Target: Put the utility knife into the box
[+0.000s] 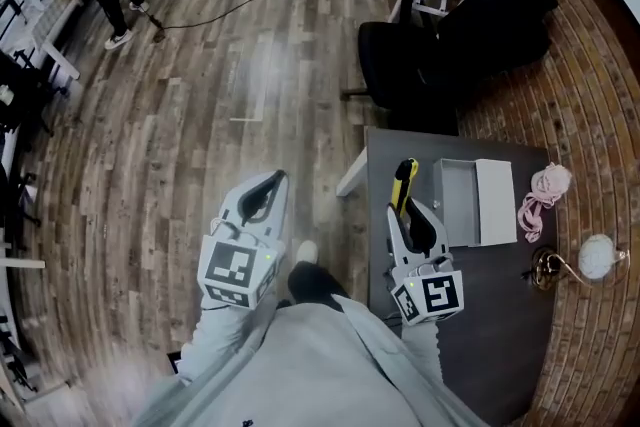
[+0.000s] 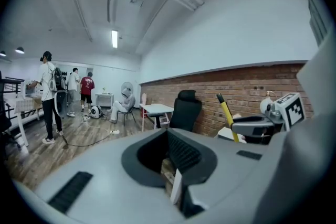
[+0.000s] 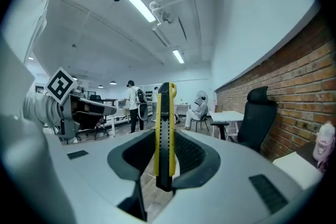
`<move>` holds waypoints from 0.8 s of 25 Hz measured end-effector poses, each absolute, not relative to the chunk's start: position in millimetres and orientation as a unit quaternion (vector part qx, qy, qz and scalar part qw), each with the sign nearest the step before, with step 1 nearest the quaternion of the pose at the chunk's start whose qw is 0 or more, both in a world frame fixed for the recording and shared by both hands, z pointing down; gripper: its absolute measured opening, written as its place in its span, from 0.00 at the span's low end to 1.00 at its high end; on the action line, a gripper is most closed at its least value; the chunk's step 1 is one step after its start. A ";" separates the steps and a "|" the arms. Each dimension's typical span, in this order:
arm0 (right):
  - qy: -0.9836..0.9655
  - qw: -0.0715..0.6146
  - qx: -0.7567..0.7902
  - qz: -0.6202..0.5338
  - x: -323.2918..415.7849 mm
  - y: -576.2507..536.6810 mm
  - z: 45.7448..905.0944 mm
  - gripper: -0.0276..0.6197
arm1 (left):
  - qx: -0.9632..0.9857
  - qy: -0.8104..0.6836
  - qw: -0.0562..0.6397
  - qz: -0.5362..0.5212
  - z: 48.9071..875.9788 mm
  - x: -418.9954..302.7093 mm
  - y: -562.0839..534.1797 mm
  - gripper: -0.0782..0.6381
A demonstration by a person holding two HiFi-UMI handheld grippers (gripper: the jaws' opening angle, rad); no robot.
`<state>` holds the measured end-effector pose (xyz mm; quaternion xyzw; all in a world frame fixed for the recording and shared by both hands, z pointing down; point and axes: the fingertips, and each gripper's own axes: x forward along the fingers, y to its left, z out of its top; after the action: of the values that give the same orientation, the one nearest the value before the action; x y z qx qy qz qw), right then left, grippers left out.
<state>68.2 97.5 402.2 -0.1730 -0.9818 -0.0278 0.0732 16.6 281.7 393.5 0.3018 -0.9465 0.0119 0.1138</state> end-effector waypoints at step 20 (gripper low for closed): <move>-0.995 0.070 -0.073 0.011 26.3 35.1 410.9 0.24 | 0.378 -0.917 0.114 0.059 393.0 -68.3 204.0 0.14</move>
<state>26.3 35.1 410.9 -0.0733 -0.9948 0.0113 0.0695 -68.3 204.0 393.0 0.3780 -0.9168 0.0586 0.1144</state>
